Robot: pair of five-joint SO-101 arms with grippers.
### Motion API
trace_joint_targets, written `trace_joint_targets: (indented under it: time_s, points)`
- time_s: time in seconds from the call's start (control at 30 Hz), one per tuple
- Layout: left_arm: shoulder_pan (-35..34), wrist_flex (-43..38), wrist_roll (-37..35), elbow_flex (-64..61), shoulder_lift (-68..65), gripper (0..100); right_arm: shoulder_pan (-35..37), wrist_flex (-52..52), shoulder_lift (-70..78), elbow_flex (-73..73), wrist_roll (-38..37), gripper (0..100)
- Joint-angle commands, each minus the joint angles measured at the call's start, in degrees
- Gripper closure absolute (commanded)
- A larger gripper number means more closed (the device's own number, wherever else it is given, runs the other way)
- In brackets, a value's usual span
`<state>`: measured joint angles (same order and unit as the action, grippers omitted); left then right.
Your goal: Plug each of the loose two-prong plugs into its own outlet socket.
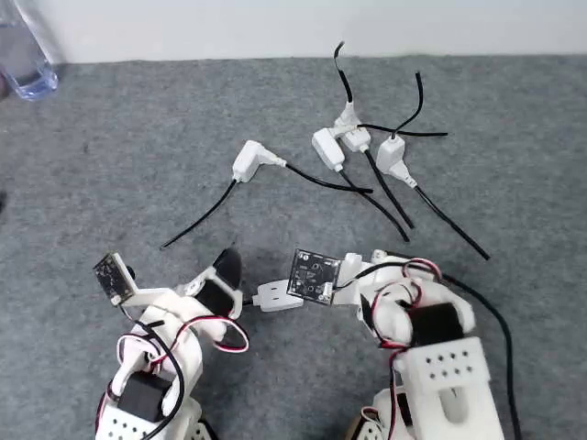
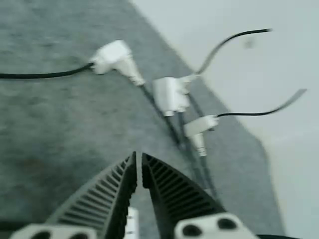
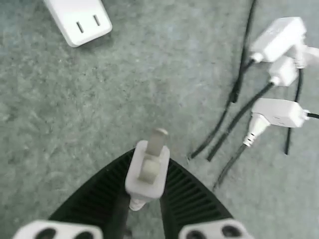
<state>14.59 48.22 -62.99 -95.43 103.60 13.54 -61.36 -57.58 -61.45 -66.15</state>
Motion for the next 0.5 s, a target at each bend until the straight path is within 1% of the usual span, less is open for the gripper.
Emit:
trace_joint_targets:
  time_s: [0.0, 0.13, 0.3, 0.37, 0.47]
  points:
    - [-3.5, 6.3, 3.8, 0.5, 0.7, 98, 0.0, 8.0, 4.4, -2.0, 2.8, 99.1]
    - [-8.7, 12.6, 7.9, 0.5, 0.7, 98, 2.6, 14.8, 11.4, -5.8, 3.7, 99.1]
    - [-12.8, 15.3, 12.7, 0.3, 0.7, 98, 5.1, 20.7, 21.8, -6.5, 9.1, 98.0]
    - [-12.7, 15.3, 12.8, 0.1, 0.7, 98, 5.1, 20.6, 24.3, -5.8, 10.3, 91.7]
    - [-12.6, 15.1, 12.8, 0.0, 0.7, 98, 4.9, 18.5, 25.2, -5.3, 11.9, 74.8]
